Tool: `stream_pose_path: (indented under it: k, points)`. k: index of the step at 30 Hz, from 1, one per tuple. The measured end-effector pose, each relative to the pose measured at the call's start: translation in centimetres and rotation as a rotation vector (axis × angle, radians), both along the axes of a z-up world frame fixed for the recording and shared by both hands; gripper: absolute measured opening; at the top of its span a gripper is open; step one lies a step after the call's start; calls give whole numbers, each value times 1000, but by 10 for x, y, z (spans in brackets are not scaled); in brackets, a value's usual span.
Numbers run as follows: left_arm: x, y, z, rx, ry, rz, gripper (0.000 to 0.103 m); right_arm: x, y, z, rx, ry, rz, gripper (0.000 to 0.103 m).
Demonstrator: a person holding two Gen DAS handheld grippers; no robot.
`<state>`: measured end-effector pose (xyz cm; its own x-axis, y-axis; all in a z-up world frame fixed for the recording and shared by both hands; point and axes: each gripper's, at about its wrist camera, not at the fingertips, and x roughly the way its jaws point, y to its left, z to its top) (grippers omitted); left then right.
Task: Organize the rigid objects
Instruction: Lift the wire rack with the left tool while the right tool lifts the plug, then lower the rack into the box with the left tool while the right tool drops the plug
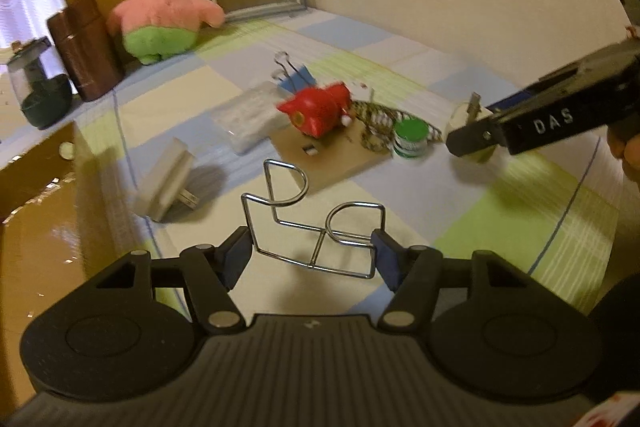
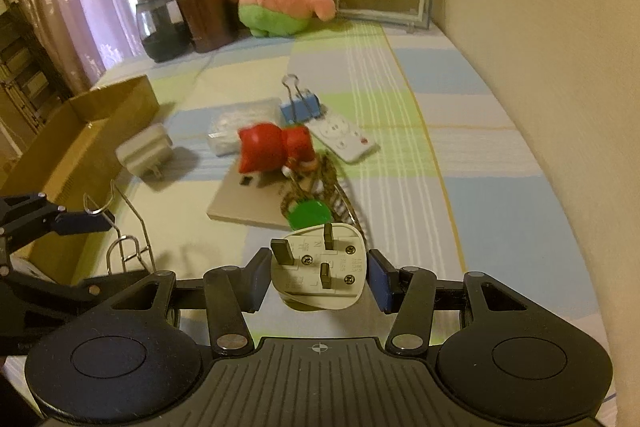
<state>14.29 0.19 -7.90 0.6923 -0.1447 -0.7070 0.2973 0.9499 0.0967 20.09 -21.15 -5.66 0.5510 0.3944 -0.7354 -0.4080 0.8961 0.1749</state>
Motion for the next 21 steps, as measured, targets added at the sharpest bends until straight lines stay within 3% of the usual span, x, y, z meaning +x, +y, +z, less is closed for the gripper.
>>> stream_pose_path:
  k: [6,13,21]
  points:
    - [-5,21,30,17,-35,53,61,-7,19,29,26,-38,61,48]
    - [-19,66,58,58,-43,126,61,-17,72,59,48,-86,193,47]
    - [-42,137,70,109,-24,225,61,-30,155,70,50,-106,358,35]
